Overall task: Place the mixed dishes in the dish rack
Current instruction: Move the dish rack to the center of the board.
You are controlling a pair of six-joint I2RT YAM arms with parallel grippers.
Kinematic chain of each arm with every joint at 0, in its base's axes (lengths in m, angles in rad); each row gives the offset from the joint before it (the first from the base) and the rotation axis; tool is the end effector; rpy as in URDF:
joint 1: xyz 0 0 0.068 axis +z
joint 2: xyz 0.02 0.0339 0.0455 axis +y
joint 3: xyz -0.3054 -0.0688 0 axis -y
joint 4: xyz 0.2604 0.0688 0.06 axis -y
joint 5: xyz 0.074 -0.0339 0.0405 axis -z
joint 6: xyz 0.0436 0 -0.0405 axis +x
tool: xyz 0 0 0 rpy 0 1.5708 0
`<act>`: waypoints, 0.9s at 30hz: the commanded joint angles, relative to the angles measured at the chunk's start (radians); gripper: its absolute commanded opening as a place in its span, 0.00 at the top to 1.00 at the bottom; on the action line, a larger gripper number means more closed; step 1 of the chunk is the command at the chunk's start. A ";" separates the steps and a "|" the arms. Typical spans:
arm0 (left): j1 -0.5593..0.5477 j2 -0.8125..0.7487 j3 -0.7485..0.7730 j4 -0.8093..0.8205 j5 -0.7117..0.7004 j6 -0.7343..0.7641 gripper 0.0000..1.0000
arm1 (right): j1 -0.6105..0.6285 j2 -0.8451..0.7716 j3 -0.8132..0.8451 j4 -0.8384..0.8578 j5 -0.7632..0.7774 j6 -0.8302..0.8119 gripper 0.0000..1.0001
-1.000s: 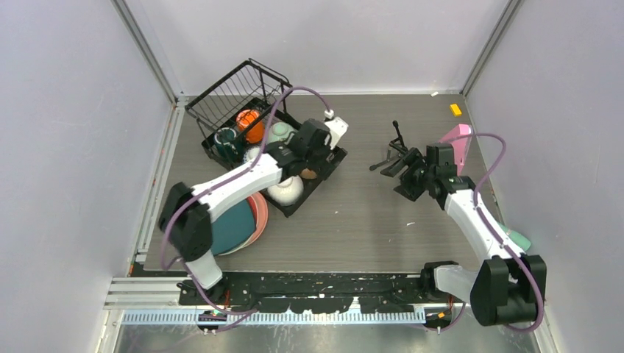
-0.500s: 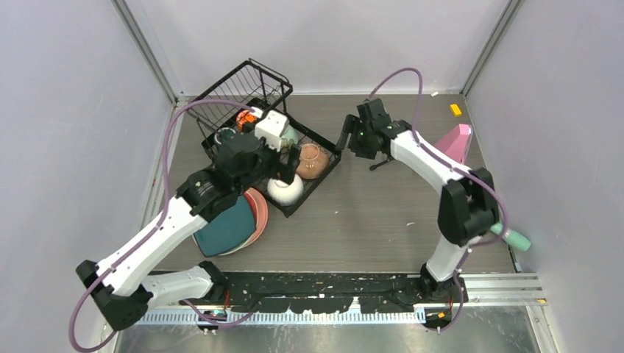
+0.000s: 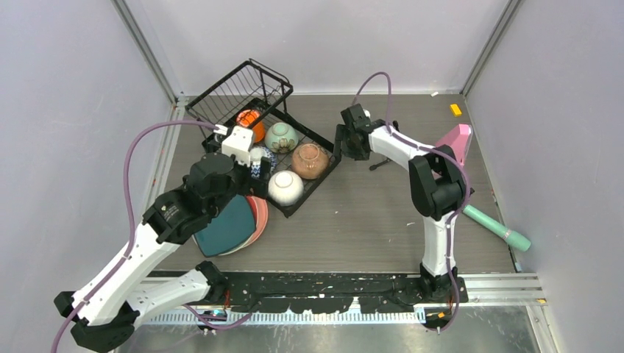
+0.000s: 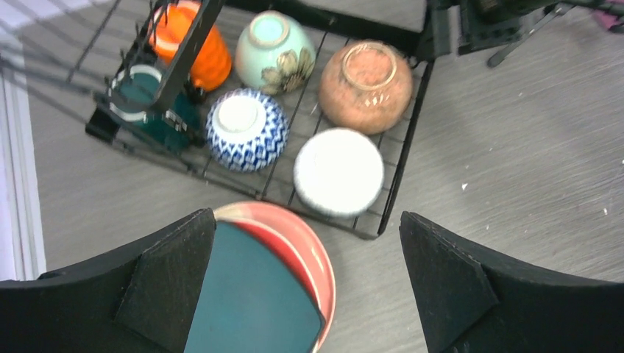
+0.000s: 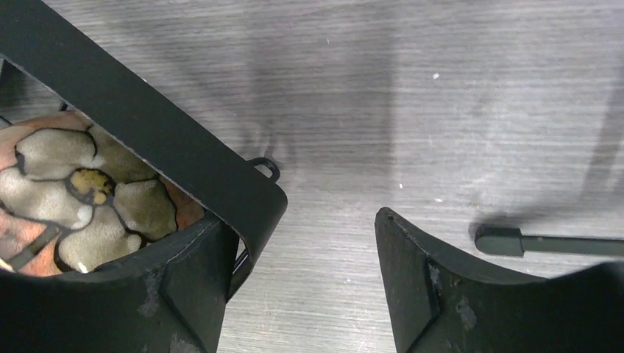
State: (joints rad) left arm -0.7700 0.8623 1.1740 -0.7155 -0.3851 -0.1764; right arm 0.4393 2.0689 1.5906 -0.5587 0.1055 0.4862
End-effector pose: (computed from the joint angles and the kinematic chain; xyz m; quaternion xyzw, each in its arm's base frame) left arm 0.1233 -0.0968 0.4374 0.1387 0.8141 -0.1043 0.5541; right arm 0.4404 0.2019 0.2142 0.0365 0.9627 0.0721 0.2584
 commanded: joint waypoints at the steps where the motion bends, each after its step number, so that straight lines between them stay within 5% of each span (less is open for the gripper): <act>1: 0.003 -0.060 -0.047 -0.101 -0.116 -0.116 0.00 | -0.001 -0.152 -0.201 -0.004 0.108 -0.032 0.30; 14: 0.005 -0.266 -0.206 -0.264 -0.292 -0.448 0.00 | 0.033 -0.474 -0.649 -0.011 0.154 0.025 0.31; 27: 0.020 -0.235 -0.278 -0.387 -0.322 -0.657 0.00 | 0.033 -0.795 -0.644 0.071 0.008 0.115 0.26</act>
State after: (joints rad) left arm -0.7681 0.6136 0.9108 -1.0424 -0.6708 -0.7082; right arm 0.4713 1.3647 0.9009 -0.5381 0.1829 0.5625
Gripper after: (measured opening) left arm 0.994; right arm 0.741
